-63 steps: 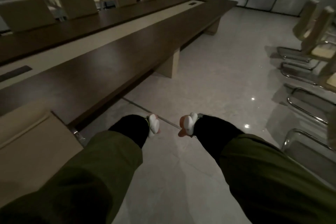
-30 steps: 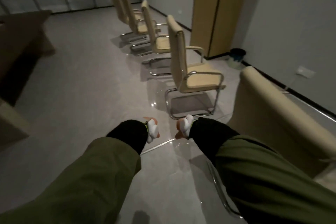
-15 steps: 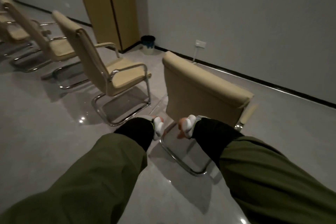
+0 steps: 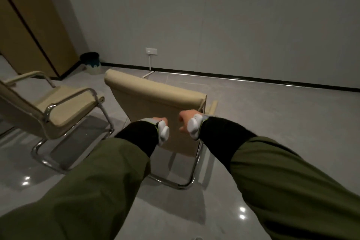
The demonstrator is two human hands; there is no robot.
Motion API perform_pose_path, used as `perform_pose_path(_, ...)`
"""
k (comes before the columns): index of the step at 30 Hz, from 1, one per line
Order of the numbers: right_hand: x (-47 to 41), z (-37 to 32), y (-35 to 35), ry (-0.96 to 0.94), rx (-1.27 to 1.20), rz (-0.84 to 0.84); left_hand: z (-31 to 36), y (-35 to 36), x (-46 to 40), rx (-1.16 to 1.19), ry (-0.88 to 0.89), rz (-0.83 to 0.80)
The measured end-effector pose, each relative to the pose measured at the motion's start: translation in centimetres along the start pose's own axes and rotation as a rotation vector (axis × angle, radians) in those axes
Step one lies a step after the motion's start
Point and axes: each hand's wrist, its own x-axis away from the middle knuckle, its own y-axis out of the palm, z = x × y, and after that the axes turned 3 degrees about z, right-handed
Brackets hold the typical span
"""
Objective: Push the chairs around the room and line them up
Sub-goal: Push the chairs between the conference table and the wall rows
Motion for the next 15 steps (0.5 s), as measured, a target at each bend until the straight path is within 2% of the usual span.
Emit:
perform_pose_path(2, -1.3, 0.0, -2.1, -0.040, -0.031, 0.088, 0.3, -1.8, -0.4, -0.003, -0.008, 0.086)
perform_pose_path(7, -4.1, 0.1, -4.9, -0.132, -0.035, 0.209, 0.9, -6.3, -1.0, -0.046, -0.141, 0.120)
perform_pose_path(10, -5.3, 0.7, -4.8, -0.139, 0.034, 0.273, 0.2, -7.1, -1.7, -0.070, -0.215, 0.209)
perform_pose_path(15, -7.3, 2.1, -3.3, -0.054, 0.094, 0.243, -0.9, -7.2, -3.8, -0.144, -0.213, 0.286)
